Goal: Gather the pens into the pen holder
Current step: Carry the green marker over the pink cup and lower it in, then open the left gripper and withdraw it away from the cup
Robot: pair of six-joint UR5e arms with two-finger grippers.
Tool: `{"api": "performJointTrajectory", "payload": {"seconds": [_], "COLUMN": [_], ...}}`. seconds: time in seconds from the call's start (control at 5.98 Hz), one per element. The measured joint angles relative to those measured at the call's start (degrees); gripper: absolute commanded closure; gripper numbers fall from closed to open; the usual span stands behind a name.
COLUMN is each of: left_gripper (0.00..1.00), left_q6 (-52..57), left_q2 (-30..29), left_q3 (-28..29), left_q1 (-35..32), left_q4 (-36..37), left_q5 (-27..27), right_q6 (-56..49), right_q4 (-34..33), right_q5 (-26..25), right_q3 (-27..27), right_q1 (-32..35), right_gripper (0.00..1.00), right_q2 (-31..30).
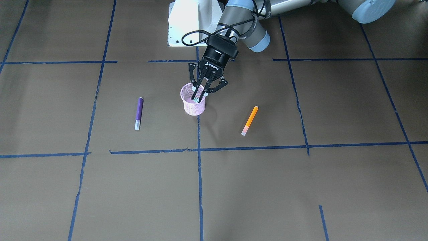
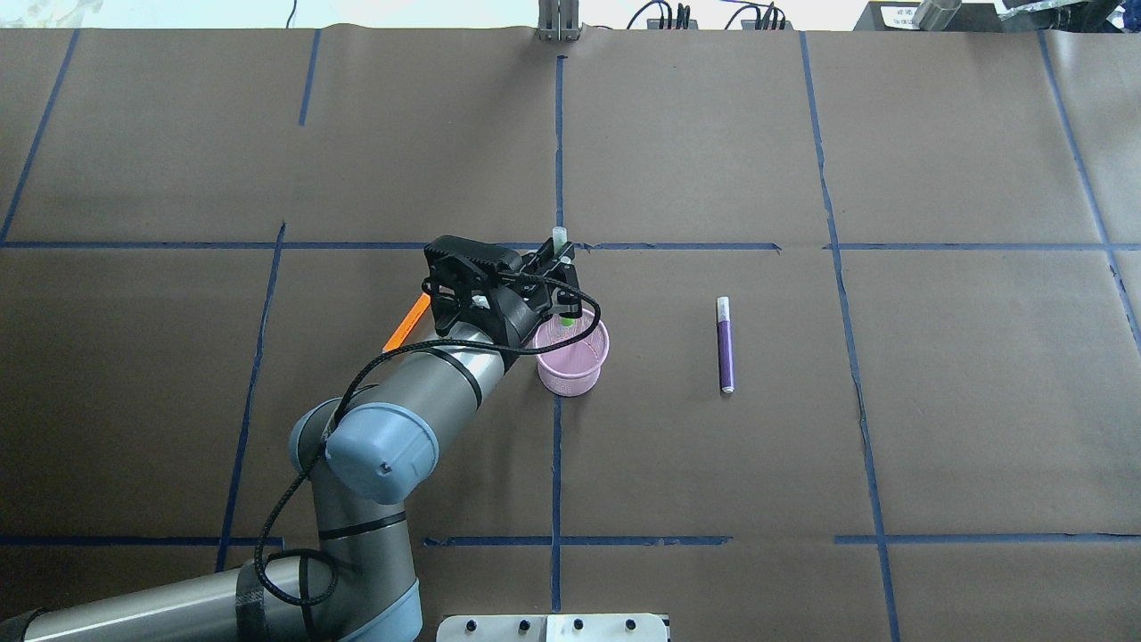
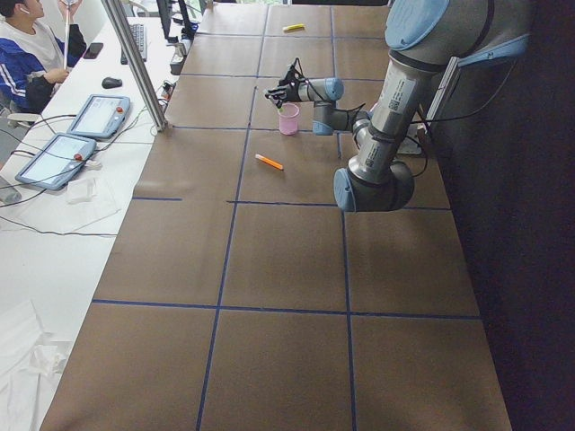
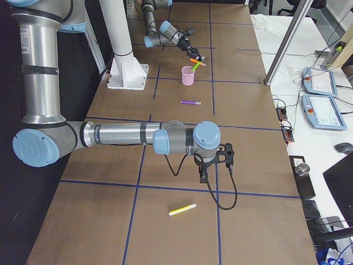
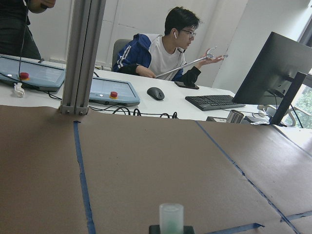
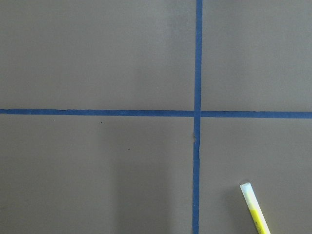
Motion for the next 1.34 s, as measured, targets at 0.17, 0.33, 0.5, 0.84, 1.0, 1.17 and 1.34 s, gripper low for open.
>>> {"api": "performJointTrajectory", "payload": {"seconds": [0.17,0.33,0.5,0.84,1.0,1.17,1.34], "left_gripper": [0.71,0.36,0.00,0.00,0.00,0.00,0.00], "left_q6": [-0.1,-0.1,-0.1,-0.3,-0.2,0.1,0.2], "left_q2": [0.0,-0.3,-0.6,-0.4,-0.3,-0.2,-0.1], "left_q3": [0.2,0.1,-0.2,-0.8,-1.7,-3.1,-4.8], "left_q1": [0.2,0.2,0.3,0.3,0.3,0.1,-1.3], "left_q4": [0.0,0.0,0.0,-0.1,-0.2,0.1,0.8], "left_q5": [-0.1,-0.3,-0.4,-0.6,-0.6,-0.9,-3.4], "right_q6": [0.0,0.0,0.0,0.0,0.0,0.0,-0.1], "right_q4": [0.0,0.0,0.0,0.0,0.0,0.0,0.0], "right_q5": [0.0,0.0,0.0,0.0,0.0,-0.1,-0.2], "right_q3": [0.0,-0.1,0.0,0.0,0.0,0.0,0.0], "right_q1": [0.0,0.0,0.0,0.0,0.0,0.0,-0.2], "right_gripper": [0.00,0.00,0.00,0.00,0.00,0.00,0.00], "right_q2": [-0.1,-0.1,-0.2,-0.2,-0.2,-0.2,-0.1]}}
